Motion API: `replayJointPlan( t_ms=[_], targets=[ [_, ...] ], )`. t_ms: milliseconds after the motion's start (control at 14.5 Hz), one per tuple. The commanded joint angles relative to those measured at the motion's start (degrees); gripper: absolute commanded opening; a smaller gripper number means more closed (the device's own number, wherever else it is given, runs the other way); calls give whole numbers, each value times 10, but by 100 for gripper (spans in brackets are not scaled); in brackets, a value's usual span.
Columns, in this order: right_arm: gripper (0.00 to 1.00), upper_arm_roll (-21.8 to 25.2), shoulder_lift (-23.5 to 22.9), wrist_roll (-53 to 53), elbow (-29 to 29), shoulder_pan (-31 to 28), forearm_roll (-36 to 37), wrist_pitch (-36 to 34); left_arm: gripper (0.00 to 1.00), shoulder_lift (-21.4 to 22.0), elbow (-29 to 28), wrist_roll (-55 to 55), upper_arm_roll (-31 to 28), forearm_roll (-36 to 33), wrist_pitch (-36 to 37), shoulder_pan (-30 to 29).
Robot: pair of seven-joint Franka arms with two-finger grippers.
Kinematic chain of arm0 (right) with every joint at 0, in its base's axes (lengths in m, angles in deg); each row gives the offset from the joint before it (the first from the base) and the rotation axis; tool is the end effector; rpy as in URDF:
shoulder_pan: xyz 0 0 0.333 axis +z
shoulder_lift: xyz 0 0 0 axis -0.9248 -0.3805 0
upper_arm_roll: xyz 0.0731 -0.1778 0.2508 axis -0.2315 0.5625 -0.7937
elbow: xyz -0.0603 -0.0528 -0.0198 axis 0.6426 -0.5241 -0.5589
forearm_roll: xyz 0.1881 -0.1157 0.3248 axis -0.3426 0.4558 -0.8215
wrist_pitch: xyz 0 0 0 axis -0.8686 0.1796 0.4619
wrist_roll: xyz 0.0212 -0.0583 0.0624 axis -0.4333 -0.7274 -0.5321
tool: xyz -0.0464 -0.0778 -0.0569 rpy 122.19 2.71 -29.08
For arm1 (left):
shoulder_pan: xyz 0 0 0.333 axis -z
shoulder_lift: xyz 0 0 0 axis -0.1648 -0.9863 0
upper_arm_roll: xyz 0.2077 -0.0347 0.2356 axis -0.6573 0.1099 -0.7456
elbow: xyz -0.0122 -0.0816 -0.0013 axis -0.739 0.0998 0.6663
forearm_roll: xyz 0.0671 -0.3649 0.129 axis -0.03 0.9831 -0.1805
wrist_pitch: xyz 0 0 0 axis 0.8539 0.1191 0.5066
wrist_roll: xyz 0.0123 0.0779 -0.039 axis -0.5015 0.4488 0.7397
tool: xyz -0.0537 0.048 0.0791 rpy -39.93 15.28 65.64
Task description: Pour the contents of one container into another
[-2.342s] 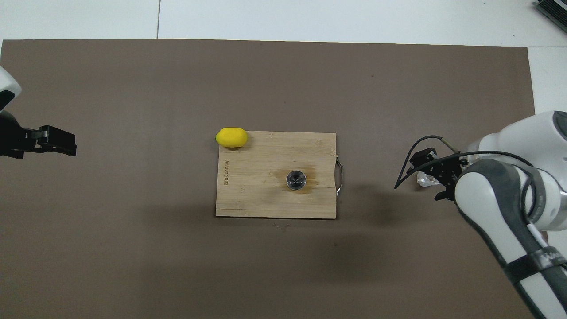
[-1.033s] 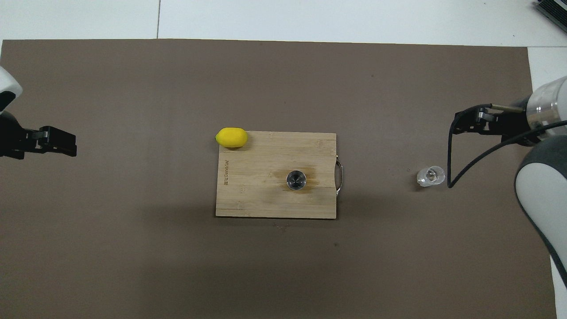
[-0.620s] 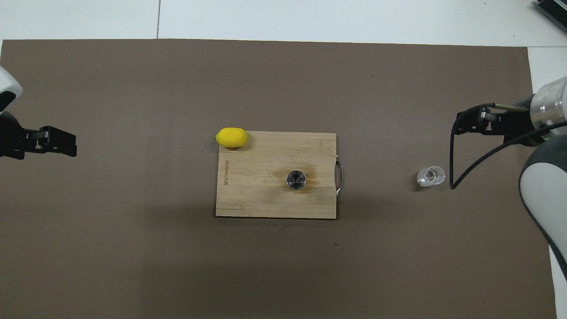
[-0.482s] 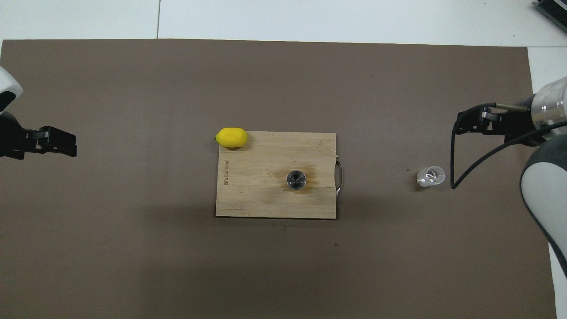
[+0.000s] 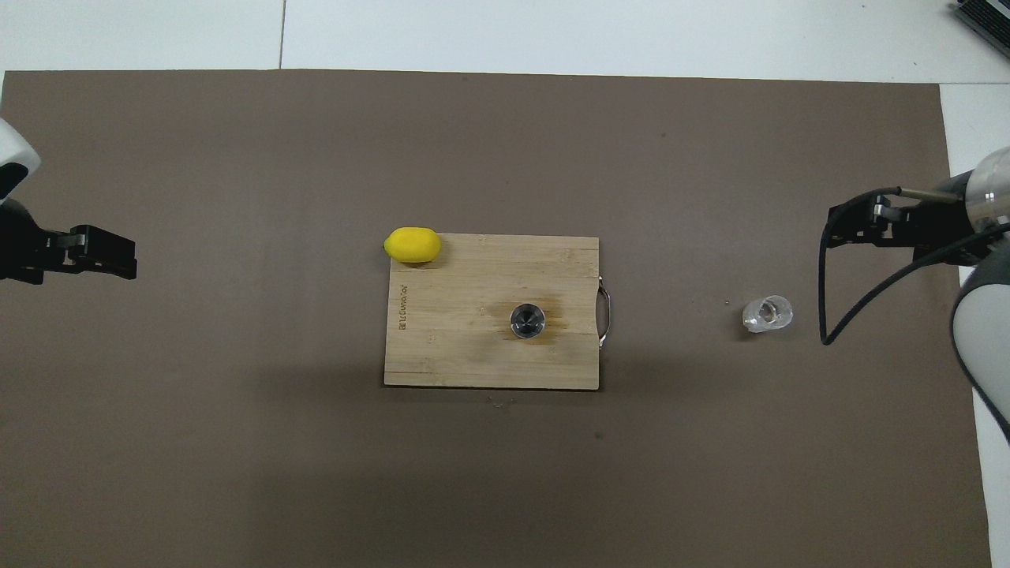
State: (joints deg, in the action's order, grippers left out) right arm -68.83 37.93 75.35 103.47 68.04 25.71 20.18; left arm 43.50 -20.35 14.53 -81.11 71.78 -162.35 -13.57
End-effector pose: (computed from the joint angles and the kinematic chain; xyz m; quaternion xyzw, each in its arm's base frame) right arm 0.5590 0.0222 0.6003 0.9938 -0.1099 0.0141 0.0092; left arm 0.5443 -0.0306 0.6003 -0.9996 -0.0005 0.0186 0.0194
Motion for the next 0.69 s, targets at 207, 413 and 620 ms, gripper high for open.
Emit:
replayJointPlan(
  t_ms=[207, 413, 620],
  targets=[
    [100, 10, 1, -37, -7, 21, 17, -34, 100, 16, -18, -5, 8, -5, -5, -8],
    [100, 10, -1, -35, -6, 14, 5, -34, 100, 16, -18, -5, 7, -4, -8, -8],
    [100, 10, 0, -37, -6, 14, 5, -35, 100, 16, -18, -5, 7, -4, -8, -8]
  ],
)
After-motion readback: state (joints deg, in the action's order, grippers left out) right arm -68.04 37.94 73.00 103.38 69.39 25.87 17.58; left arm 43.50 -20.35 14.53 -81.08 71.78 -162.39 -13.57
